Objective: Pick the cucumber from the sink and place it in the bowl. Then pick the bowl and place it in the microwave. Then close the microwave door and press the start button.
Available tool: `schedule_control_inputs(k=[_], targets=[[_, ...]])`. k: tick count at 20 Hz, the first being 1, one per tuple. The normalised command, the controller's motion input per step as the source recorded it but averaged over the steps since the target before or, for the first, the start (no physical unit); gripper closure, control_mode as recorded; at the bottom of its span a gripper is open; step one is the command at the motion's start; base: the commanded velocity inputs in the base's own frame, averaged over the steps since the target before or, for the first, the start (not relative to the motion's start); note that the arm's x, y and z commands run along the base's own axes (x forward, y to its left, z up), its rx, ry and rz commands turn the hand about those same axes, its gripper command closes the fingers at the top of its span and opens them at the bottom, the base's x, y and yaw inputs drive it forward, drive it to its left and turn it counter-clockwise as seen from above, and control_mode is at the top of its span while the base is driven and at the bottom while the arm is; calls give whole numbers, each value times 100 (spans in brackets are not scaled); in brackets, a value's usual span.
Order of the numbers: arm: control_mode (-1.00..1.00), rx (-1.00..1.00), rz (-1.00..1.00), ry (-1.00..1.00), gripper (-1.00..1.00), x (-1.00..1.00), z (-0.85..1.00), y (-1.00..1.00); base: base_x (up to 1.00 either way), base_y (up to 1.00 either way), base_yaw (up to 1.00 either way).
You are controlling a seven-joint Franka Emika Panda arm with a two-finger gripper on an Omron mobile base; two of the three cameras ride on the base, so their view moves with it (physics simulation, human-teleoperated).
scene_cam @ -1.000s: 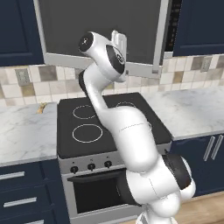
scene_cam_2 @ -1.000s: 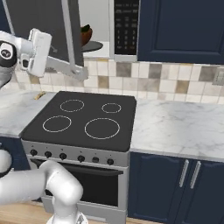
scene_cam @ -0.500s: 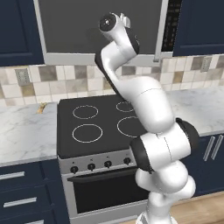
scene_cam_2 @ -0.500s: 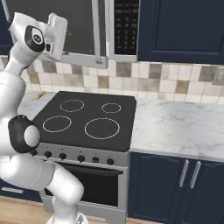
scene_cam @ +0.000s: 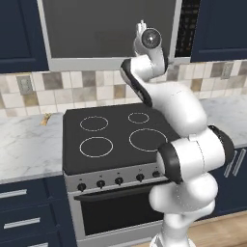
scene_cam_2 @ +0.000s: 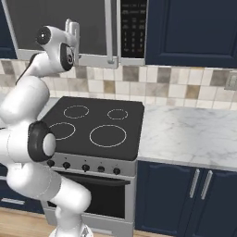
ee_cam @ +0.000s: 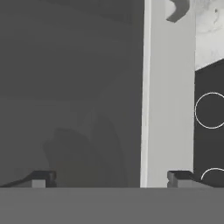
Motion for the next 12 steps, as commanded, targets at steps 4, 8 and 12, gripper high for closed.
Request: schedule_control_inputs(k=[4,8,12], targets=[[-100,5,34,-6,-100,34,-21,-14,0,0,0],[-100,8,29,-5,-100,48,-5,-8,0,0,0],[-100,7,25,-4,-100,65,-2,0,0,0,0]])
